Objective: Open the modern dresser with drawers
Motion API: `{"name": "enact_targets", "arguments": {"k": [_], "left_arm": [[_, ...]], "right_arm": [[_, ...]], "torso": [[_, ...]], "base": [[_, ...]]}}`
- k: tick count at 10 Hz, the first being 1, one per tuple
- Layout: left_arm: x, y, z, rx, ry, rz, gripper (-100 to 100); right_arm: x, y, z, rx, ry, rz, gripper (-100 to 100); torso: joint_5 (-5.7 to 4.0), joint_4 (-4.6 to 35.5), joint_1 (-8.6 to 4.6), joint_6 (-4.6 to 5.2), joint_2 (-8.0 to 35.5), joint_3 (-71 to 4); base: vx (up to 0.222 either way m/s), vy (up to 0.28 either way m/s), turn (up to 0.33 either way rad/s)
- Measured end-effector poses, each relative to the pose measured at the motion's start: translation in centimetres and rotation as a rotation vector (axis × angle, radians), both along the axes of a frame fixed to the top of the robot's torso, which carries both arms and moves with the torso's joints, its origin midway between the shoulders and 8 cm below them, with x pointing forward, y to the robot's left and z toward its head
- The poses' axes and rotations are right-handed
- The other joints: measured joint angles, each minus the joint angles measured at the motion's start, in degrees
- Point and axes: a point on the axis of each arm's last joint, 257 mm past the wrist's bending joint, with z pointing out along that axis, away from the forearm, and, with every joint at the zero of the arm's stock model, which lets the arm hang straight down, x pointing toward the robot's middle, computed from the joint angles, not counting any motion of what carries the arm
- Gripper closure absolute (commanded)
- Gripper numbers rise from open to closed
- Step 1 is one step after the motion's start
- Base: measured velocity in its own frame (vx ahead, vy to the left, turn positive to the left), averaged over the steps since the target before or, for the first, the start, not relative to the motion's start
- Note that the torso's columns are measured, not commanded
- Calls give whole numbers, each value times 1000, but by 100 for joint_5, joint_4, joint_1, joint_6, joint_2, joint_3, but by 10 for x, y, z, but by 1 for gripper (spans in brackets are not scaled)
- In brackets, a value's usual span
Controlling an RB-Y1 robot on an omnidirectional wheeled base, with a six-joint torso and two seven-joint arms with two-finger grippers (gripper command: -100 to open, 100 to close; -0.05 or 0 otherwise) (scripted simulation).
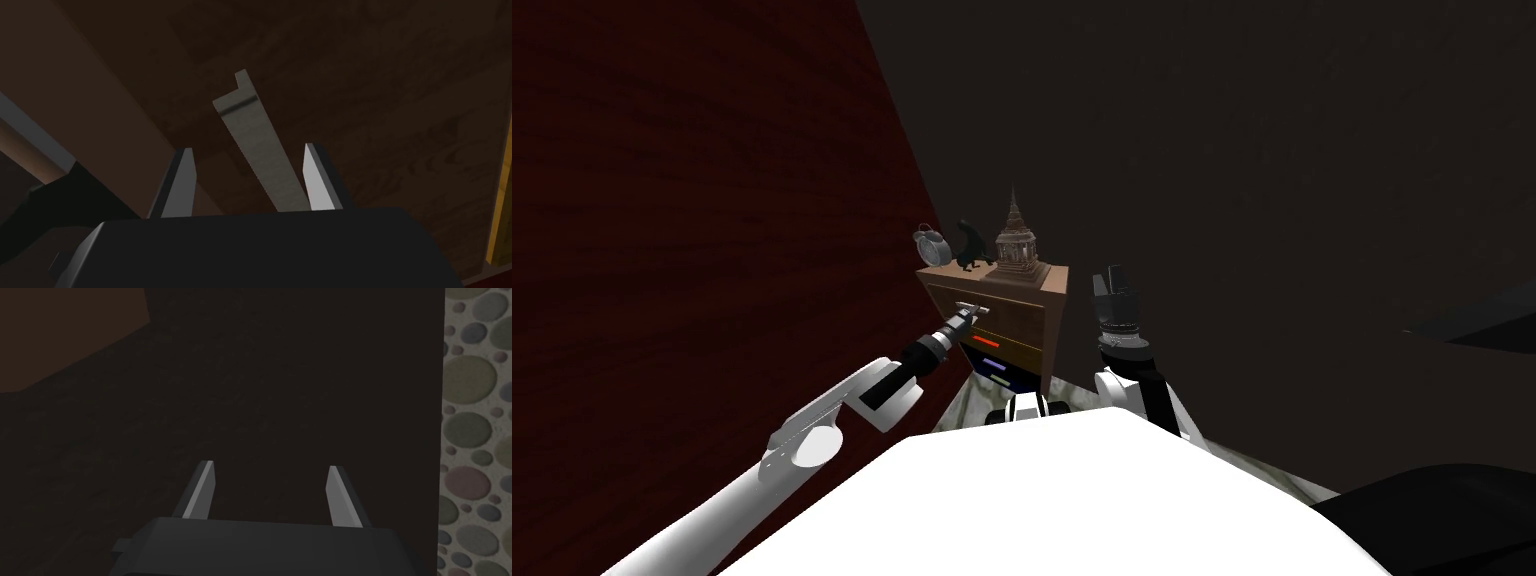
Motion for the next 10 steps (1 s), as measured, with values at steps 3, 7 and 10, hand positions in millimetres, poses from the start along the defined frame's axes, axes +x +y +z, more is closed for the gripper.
{"name": "enact_targets", "arguments": {"k": [3, 7, 10], "left_arm": [[-7, -6, 2, 2, 3, -17, 100], [-6, -4, 0, 1, 4, -12, -100], [1, -1, -2, -2, 1, -1, -100]], "right_arm": [[0, 0, 0, 0, 0, 0, 0], [0, 0, 0, 0, 0, 0, 0], [0, 0, 0, 0, 0, 0, 0]], "torso": [[2, 2, 5, 0, 7, 4], [-15, -23, -45, 3, -73, -48], [4, 4, 18, -2, 16, 8]], "base": [[-151, 95, 56], [60, -44, -47], [108, -69, -35]]}}
